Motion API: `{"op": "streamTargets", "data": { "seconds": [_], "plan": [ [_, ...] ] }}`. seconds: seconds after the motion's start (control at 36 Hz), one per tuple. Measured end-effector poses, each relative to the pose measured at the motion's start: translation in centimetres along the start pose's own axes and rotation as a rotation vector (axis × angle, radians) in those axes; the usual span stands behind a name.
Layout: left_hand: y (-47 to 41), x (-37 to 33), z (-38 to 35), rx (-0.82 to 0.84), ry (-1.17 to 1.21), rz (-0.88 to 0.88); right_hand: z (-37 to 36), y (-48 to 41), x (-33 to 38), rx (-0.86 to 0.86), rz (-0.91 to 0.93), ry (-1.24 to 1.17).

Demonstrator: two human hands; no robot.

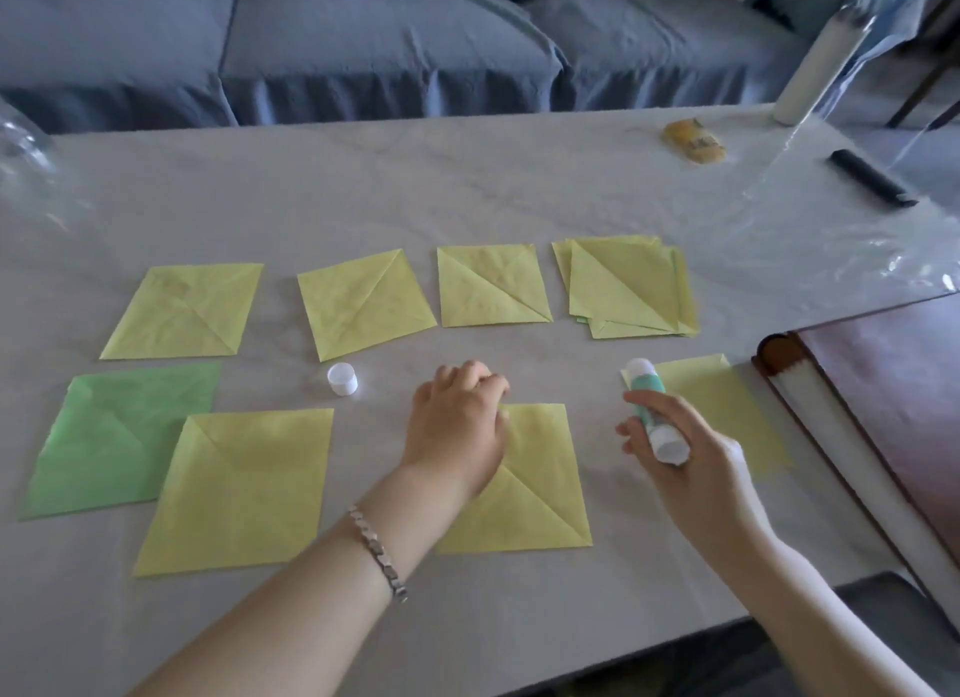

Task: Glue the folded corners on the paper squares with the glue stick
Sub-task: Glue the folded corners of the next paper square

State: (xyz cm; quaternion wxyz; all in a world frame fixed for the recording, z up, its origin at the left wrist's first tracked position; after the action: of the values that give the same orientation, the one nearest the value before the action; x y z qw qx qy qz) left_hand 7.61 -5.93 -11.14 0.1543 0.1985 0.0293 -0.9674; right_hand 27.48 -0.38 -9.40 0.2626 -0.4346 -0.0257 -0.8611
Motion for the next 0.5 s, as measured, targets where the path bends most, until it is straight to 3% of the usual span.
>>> {"op": "streamTargets", "data": {
  "seconds": [0.25, 0.33, 0.39, 0.5],
  "plan": [
    [-4.4, -1.7, 0.2, 0.297, -0.136, 0.003, 4.6, 0.3, -4.2, -0.039, -0.167, 0.269],
    [-4.7, -1.9, 0.2, 0.316, -0.154, 0.011, 4.8, 0.0, -4.2, 0.091, -0.257, 0.397],
    [-4.7, -1.9, 0.2, 0.322, -0.159, 0.023, 4.4, 0.0, -3.9, 0.160, -0.225, 0.501],
    [-4.8, -1.8, 0.1, 0.339, -0.150, 0.043, 3.6, 0.5, -4.1, 0.084, -0.180, 0.482]
  ]
}}
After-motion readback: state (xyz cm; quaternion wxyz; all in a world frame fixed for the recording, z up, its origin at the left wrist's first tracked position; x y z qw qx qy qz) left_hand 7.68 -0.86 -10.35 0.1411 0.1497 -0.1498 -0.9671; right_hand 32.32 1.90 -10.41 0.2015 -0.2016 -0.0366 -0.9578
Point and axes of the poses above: each hand's wrist, its own y-axis away from the middle knuckle, its own z-axis out of the back of the hand, x = y × z, the point moved 1 cm from there along -y, towards the middle knuckle, and after that the axes turned 1 degree about y, right-handed, at the moved point
